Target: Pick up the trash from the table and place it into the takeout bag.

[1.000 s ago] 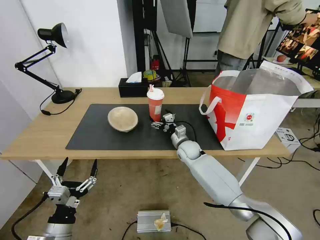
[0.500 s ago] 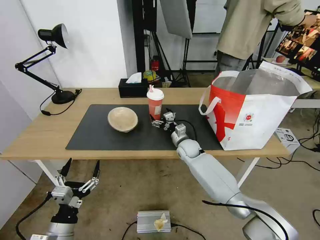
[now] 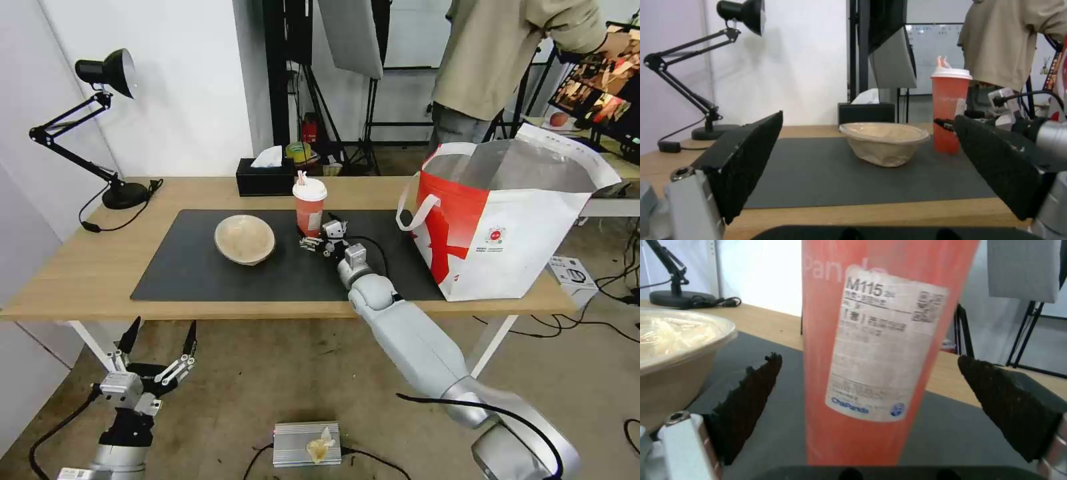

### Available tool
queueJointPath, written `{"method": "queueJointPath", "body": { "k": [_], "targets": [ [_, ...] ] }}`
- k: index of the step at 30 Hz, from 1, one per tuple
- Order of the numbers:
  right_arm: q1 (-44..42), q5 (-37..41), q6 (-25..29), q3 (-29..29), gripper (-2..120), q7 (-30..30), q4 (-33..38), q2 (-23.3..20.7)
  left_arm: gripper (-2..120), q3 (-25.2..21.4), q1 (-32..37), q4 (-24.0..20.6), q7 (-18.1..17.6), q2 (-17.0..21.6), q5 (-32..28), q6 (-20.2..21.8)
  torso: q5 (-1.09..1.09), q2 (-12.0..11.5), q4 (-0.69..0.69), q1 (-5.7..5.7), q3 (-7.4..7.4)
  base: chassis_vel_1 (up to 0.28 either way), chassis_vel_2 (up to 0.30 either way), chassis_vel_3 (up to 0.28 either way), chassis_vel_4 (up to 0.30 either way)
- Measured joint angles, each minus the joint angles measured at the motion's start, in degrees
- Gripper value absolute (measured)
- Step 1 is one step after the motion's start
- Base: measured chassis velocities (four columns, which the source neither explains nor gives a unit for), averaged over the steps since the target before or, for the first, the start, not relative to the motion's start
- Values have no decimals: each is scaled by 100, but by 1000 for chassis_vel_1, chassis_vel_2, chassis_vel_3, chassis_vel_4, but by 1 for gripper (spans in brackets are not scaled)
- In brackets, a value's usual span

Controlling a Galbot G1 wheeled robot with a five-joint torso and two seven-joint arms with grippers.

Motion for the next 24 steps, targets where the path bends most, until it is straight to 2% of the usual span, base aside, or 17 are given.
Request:
{"method": "queueJointPath", "body": {
  "k": [14, 24],
  "targets": [
    [152, -278, 167, 217, 100, -115, -541, 343, 100, 2, 2, 32, 5, -32, -3, -28, 1, 0, 0, 0, 0, 0, 0, 0, 0],
    [160, -389, 241, 319, 100, -154, -598, 377, 100, 14, -3, 54, 8, -38, 3, -39, 3, -2, 3, 1, 2, 0, 0, 0, 0]
  ]
}}
